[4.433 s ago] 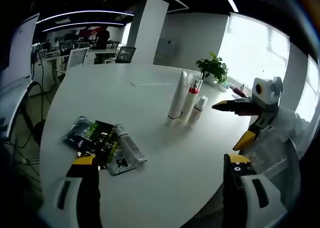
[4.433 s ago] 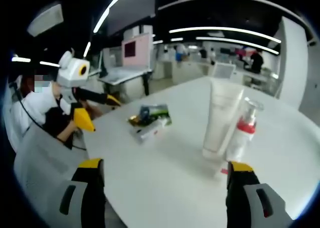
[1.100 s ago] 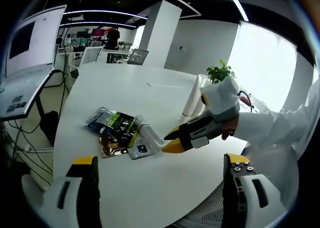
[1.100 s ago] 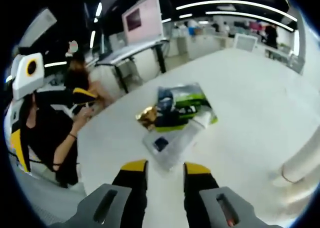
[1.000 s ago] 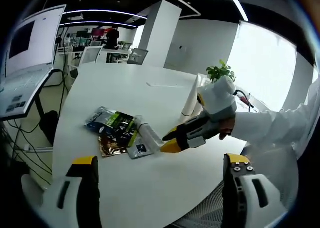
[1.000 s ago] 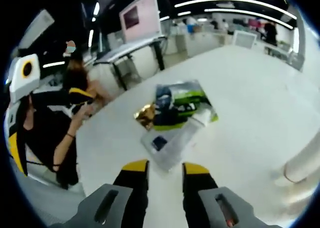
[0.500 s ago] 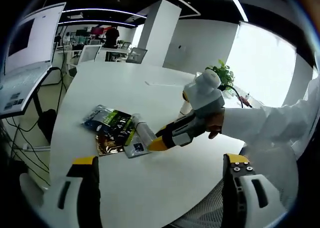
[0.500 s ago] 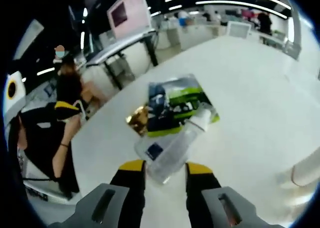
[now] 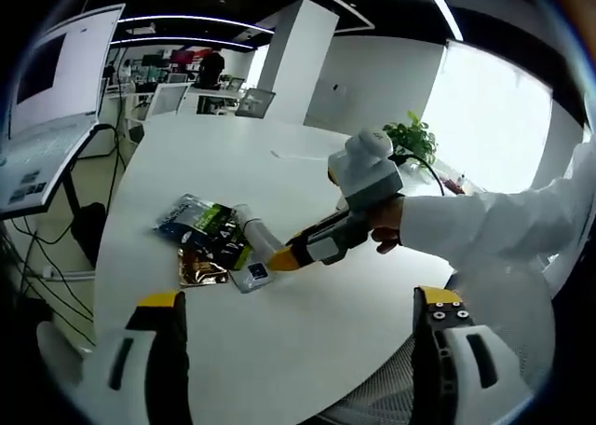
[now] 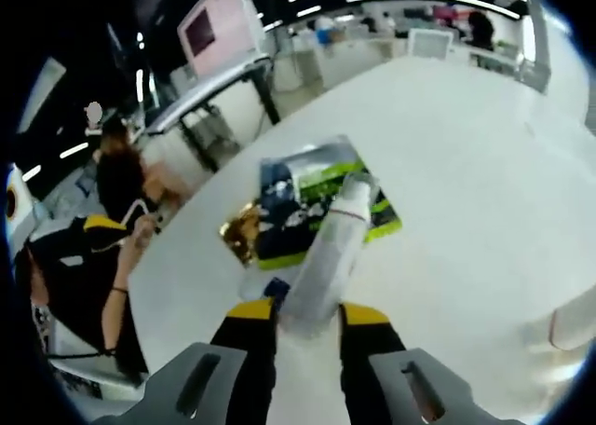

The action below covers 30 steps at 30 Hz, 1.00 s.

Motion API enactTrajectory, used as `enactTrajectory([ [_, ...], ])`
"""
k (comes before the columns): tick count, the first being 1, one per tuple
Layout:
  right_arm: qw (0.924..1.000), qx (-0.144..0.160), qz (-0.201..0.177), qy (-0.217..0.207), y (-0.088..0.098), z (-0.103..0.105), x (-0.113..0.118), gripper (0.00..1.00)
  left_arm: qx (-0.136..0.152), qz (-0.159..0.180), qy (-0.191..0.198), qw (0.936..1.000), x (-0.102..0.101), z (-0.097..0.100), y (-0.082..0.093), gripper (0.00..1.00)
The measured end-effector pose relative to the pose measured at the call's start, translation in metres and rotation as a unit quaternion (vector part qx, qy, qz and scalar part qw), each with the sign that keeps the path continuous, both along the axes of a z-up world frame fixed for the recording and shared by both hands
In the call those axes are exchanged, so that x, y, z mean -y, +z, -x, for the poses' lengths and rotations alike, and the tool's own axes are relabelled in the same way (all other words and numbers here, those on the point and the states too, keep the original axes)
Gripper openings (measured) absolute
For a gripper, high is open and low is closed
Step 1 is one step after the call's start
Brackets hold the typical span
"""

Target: Arrange the skincare products in the storage area until every visible bottle or jar stands upright without overlapping.

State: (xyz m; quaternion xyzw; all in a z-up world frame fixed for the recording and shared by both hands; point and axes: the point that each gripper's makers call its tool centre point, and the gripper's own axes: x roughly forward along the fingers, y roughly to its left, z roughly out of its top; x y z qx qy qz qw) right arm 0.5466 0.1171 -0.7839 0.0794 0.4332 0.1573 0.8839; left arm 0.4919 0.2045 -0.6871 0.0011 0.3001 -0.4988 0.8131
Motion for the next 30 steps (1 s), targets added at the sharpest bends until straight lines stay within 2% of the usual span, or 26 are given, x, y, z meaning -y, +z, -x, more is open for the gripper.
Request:
enactTrajectory([
  [9,0.9999,0.006,0.003,-0.008,0.001,0.002,0.007,0.14,-0.002,0.003,-0.002,1.0000,0.002,0.001,0.001,0.96],
  [13,0.9995,0.024,0.020,-0.006,0.004,0.001,0.010,0.13,-0.005,0.002,0.001,1.0000,0.002,0.001,-0.001,0.95],
  [16,0.9990,0.034,0.029,-0.002,0.006,0.001,0.012,0.12,-0.013,0.012,0.008,0.9998,0.002,0.000,0.000,0.94],
  [21,0.9973,0.051,0.050,0.017,0.011,0.004,0.016,0.12,-0.026,0.052,0.031,0.9978,0.007,-0.007,0.008,0.94],
  [25,0.9964,0.060,0.057,0.021,0.014,0.008,0.019,0.12,-0.029,0.048,0.031,0.9980,0.013,-0.010,0.003,0.93],
  [30,0.9947,0.070,0.071,0.028,0.018,0.014,0.026,0.12,-0.047,0.055,0.020,0.9972,0.026,-0.010,-0.002,0.91],
])
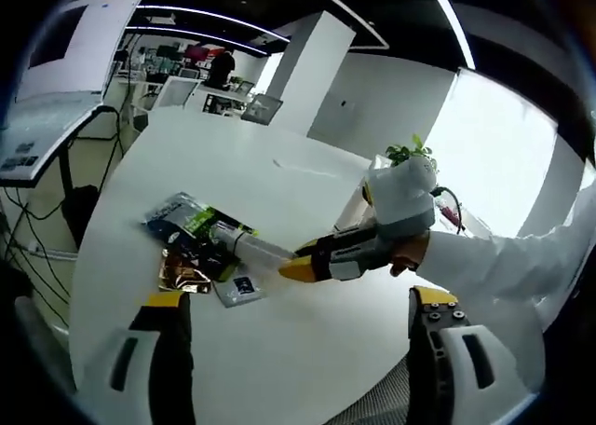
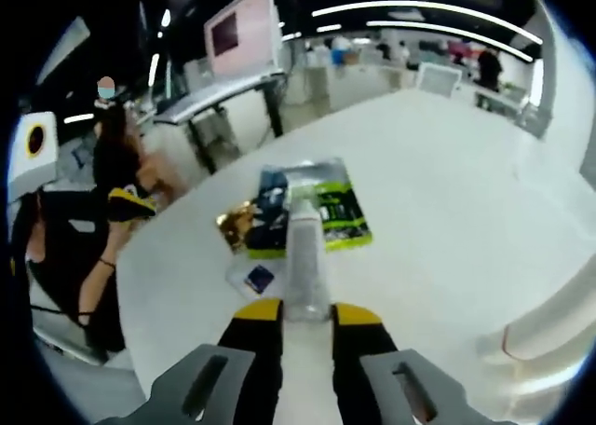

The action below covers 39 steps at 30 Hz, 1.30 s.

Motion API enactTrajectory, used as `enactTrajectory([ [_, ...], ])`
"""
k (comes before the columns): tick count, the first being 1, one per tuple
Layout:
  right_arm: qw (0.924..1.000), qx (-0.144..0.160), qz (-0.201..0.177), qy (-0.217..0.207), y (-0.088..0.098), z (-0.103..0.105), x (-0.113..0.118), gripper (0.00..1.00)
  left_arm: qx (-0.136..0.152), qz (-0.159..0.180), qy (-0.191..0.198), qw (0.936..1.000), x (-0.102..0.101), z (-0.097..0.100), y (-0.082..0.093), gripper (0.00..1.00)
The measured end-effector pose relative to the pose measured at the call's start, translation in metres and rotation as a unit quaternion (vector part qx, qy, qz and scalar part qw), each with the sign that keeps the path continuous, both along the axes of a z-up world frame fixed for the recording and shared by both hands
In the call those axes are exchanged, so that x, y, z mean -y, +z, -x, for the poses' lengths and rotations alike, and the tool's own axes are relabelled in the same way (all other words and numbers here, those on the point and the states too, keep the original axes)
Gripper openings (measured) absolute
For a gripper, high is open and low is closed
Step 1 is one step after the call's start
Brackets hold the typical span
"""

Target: Arrange the skincare products in the storage area until every visible bottle or jar stands upright without overlapping.

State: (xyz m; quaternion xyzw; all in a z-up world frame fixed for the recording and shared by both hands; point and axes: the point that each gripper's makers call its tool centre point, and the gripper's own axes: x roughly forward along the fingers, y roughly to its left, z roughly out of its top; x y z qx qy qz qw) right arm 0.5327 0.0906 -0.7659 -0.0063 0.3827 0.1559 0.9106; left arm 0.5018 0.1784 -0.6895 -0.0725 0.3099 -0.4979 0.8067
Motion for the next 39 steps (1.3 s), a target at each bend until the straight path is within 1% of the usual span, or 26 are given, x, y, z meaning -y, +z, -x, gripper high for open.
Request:
enactTrajectory([
  [3,1.0000,0.008,0.003,-0.002,0.003,0.002,0.005,0.12,-0.019,0.004,-0.014,0.9997,0.008,0.001,-0.005,0.91],
  [6,0.9999,0.014,0.009,-0.003,0.005,0.004,0.011,0.12,-0.023,0.011,-0.017,0.9995,0.016,0.003,-0.004,0.90],
  [10,0.9996,0.020,0.022,0.000,0.006,0.007,0.016,0.11,-0.034,0.029,-0.013,0.9989,0.023,-0.001,-0.001,0.88],
  [13,0.9992,0.024,0.032,0.006,0.007,0.009,0.018,0.11,-0.045,0.042,-0.004,0.9981,0.026,-0.006,-0.002,0.87],
  [15,0.9984,0.028,0.046,0.014,0.007,0.008,0.019,0.11,-0.056,0.049,-0.001,0.9973,0.028,-0.007,-0.003,0.85],
  [18,0.9978,0.031,0.055,0.022,0.008,0.010,0.020,0.11,-0.064,0.062,0.002,0.9960,0.032,-0.010,-0.002,0.84],
  [19,0.9977,0.032,0.056,0.023,0.008,0.010,0.020,0.11,-0.073,0.074,0.007,0.9946,0.034,-0.011,0.000,0.84],
  [20,0.9977,0.035,0.054,0.023,0.008,0.011,0.020,0.11,-0.088,0.099,0.012,0.9911,0.038,-0.012,0.003,0.83],
  [21,0.9977,0.035,0.053,0.023,0.007,0.012,0.020,0.11,-0.101,0.112,0.016,0.9884,0.040,-0.012,0.005,0.83],
  [22,0.9977,0.035,0.054,0.023,0.006,0.013,0.020,0.11,-0.119,0.117,0.022,0.9856,0.041,-0.012,0.003,0.83],
  [24,0.9971,0.036,0.061,0.027,0.006,0.016,0.021,0.11,-0.113,0.116,0.030,0.9863,0.042,-0.017,-0.002,0.82],
  [25,0.9969,0.037,0.063,0.028,0.006,0.017,0.021,0.11,-0.115,0.114,0.030,0.9864,0.043,-0.018,-0.004,0.82],
  [26,0.9967,0.038,0.065,0.029,0.007,0.018,0.022,0.11,-0.125,0.113,0.036,0.9851,0.044,-0.020,-0.007,0.82],
  [28,0.9960,0.041,0.072,0.035,0.009,0.020,0.022,0.11,-0.132,0.123,0.045,0.9826,0.048,-0.025,-0.009,0.81],
  [30,0.9947,0.047,0.081,0.042,0.012,0.022,0.022,0.11,-0.156,0.124,0.045,0.9789,0.052,-0.026,-0.016,0.80],
  [33,0.9925,0.053,0.098,0.052,0.013,0.023,0.022,0.11,-0.170,0.115,0.040,0.9779,0.061,-0.028,-0.026,0.80],
  [36,0.9913,0.053,0.105,0.058,0.012,0.025,0.022,0.11,-0.177,0.110,0.041,0.9771,0.066,-0.030,-0.030,0.78],
  [37,0.9909,0.054,0.108,0.059,0.012,0.025,0.022,0.11,-0.191,0.116,0.043,0.9738,0.068,-0.029,-0.030,0.77],
  [39,0.9901,0.056,0.113,0.062,0.013,0.026,0.022,0.11,-0.210,0.121,0.043,0.9692,0.072,-0.028,-0.030,0.74],
])
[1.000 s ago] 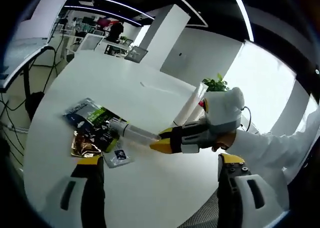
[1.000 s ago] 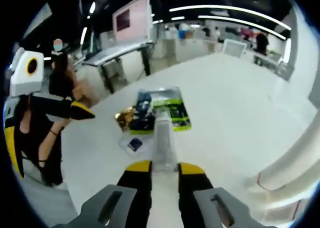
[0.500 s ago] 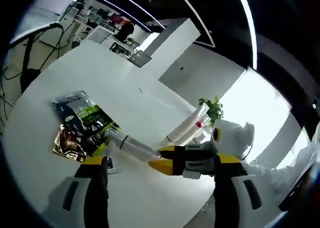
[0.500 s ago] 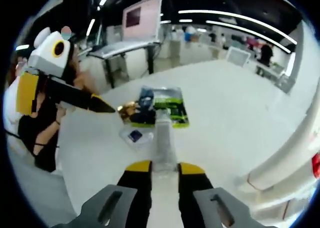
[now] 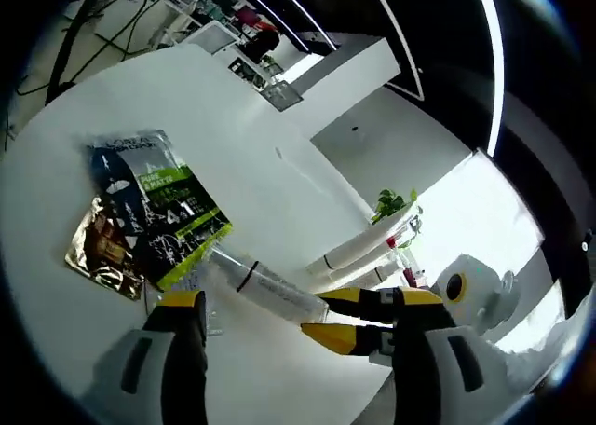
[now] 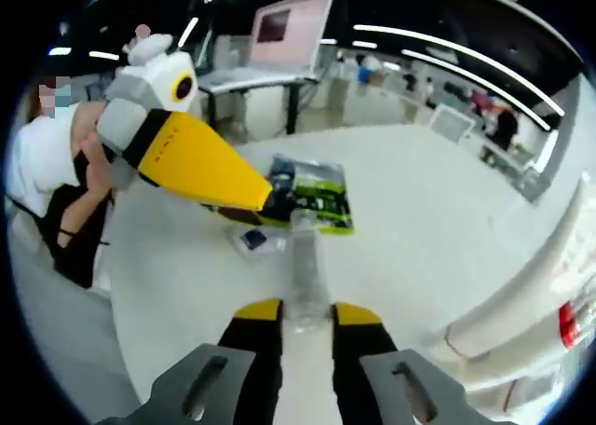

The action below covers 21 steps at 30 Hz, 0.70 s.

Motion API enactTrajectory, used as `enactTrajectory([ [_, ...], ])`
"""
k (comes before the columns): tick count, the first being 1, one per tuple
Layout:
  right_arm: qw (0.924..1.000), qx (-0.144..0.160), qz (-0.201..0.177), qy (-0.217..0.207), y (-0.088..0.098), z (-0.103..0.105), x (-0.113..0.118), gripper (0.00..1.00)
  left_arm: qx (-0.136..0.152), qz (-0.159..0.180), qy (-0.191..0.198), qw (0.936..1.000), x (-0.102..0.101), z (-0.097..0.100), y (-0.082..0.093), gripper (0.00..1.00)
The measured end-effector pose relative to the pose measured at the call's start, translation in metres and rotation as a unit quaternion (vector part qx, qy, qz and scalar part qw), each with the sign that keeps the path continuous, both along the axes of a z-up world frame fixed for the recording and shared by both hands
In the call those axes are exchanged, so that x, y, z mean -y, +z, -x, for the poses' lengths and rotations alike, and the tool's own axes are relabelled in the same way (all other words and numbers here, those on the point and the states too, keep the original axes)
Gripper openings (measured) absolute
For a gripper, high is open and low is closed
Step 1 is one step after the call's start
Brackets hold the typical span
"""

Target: Arrange the skincare products in the storage area until every visible bottle or jar stands upright without overlapping.

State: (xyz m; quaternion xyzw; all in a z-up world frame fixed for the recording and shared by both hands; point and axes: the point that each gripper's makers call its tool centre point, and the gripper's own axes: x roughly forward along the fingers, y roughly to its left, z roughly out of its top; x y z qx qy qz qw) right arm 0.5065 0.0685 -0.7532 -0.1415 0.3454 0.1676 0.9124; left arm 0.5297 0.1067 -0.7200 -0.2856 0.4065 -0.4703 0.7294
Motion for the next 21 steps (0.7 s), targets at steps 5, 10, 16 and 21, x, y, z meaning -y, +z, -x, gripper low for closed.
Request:
enactTrajectory([
  [5,0.9998,0.004,0.015,0.011,0.001,0.002,-0.001,0.11,-0.037,-0.005,0.022,0.9991,0.007,-0.009,-0.008,0.69],
  [10,0.9994,0.009,0.027,0.019,0.003,0.003,-0.002,0.11,-0.068,-0.007,0.039,0.9969,0.010,-0.017,-0.015,0.58],
  [16,0.9986,0.017,0.039,0.031,0.006,0.002,-0.007,0.11,-0.095,-0.016,0.060,0.9935,0.011,-0.024,-0.027,0.53],
  [21,0.9956,0.036,0.069,0.052,0.012,0.001,-0.010,0.11,-0.110,-0.020,0.063,0.9918,0.014,-0.025,-0.033,0.52],
])
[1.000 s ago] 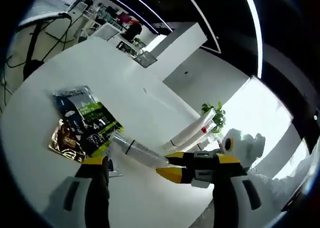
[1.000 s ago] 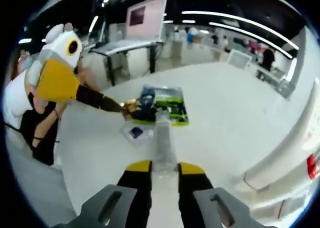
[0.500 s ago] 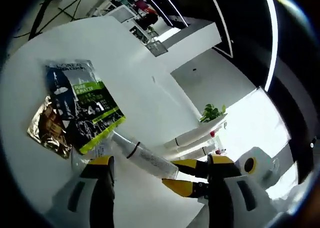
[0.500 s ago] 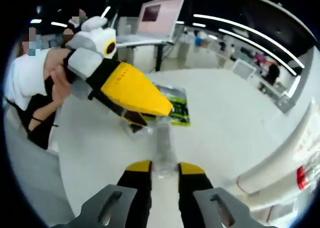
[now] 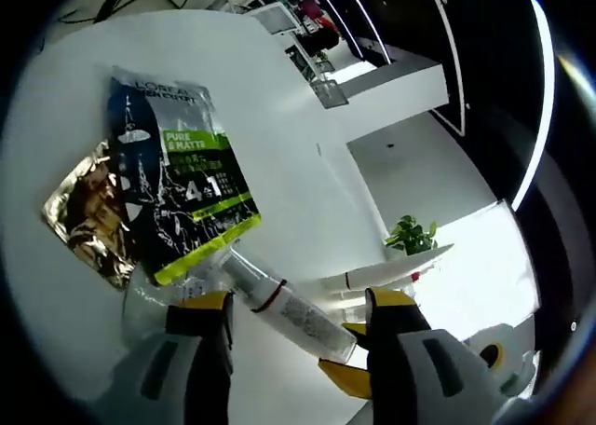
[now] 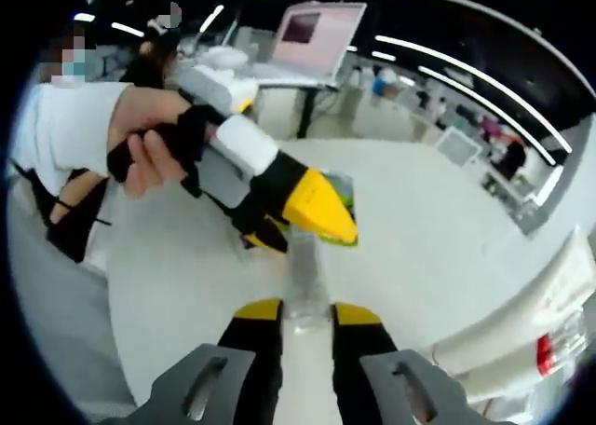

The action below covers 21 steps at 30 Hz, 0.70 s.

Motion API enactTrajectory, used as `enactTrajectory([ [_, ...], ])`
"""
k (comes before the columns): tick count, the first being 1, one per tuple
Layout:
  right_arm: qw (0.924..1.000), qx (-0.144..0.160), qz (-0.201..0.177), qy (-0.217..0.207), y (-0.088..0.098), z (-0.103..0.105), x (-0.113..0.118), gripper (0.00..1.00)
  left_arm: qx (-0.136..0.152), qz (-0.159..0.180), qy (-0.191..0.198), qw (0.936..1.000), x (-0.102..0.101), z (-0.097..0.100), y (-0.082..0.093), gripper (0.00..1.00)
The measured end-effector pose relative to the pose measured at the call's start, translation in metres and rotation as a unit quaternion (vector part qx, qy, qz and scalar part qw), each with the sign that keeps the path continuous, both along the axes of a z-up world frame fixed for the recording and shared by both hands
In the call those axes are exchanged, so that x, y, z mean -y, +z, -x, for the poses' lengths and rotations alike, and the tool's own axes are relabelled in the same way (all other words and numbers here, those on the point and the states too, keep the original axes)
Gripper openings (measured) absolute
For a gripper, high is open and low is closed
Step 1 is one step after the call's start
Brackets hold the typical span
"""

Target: Arrange the skincare products in the storage area until every visible bottle or jar stands upright without overlapping.

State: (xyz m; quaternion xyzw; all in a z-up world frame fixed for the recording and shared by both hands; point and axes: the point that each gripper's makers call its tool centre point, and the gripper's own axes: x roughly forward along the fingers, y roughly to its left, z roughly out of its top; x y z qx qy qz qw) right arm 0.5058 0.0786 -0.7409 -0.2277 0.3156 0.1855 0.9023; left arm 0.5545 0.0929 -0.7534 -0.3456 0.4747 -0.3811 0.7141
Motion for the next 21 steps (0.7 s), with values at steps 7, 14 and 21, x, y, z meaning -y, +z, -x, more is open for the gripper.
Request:
enactTrajectory([
  [7,0.9963,0.039,0.063,0.043,0.011,-0.003,-0.008,0.11,-0.014,-0.008,0.024,0.9996,-0.004,-0.007,-0.009,0.39],
  [14,0.9898,0.066,0.102,0.075,0.017,-0.004,-0.015,0.11,-0.038,-0.003,0.052,0.9979,-0.006,-0.015,-0.013,0.34],
  [21,0.9816,0.080,0.143,0.098,0.016,0.000,-0.014,0.12,-0.059,0.018,0.068,0.9958,-0.007,-0.014,-0.013,0.29],
])
